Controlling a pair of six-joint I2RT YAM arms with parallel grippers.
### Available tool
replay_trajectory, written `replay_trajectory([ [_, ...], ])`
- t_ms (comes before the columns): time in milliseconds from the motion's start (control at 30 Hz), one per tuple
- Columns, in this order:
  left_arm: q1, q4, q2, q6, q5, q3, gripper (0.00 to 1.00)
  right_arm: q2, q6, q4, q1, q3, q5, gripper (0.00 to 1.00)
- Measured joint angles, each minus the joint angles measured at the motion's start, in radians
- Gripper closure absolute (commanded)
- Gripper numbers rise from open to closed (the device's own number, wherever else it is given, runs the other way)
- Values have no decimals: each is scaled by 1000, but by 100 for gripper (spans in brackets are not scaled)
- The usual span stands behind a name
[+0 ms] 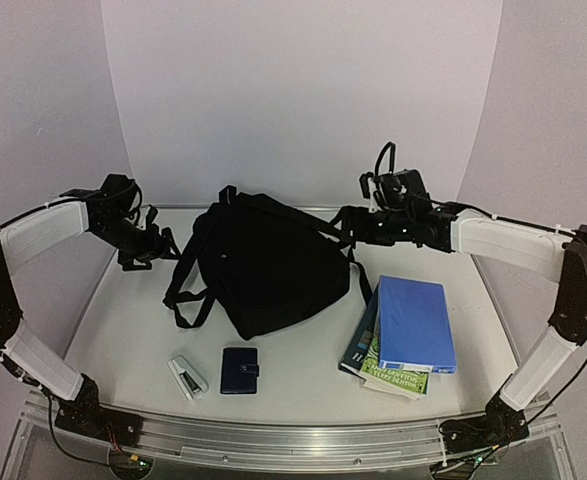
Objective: Pack the student bag
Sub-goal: Adjust the student bag at the center of the board.
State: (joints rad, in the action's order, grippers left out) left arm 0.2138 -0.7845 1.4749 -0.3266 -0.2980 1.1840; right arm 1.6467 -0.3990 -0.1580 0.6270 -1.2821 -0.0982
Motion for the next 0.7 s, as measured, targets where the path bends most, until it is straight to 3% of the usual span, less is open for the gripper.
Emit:
replay_trajectory([
  [200, -2, 59, 42, -34, -112, 175, 0, -24, -55, 16, 23, -81, -87, 15],
  [467, -7, 88, 353, -43, -186, 304, 0, 121, -131, 41, 146, -200, -108, 20],
  [533, -10, 76, 417, -47, -206, 312, 6, 170, -146, 44, 176, -220, -111, 22],
  [700, -13, 71, 494, -63, -256, 328, 44, 267, -167, 45, 229, -248, -119, 34],
])
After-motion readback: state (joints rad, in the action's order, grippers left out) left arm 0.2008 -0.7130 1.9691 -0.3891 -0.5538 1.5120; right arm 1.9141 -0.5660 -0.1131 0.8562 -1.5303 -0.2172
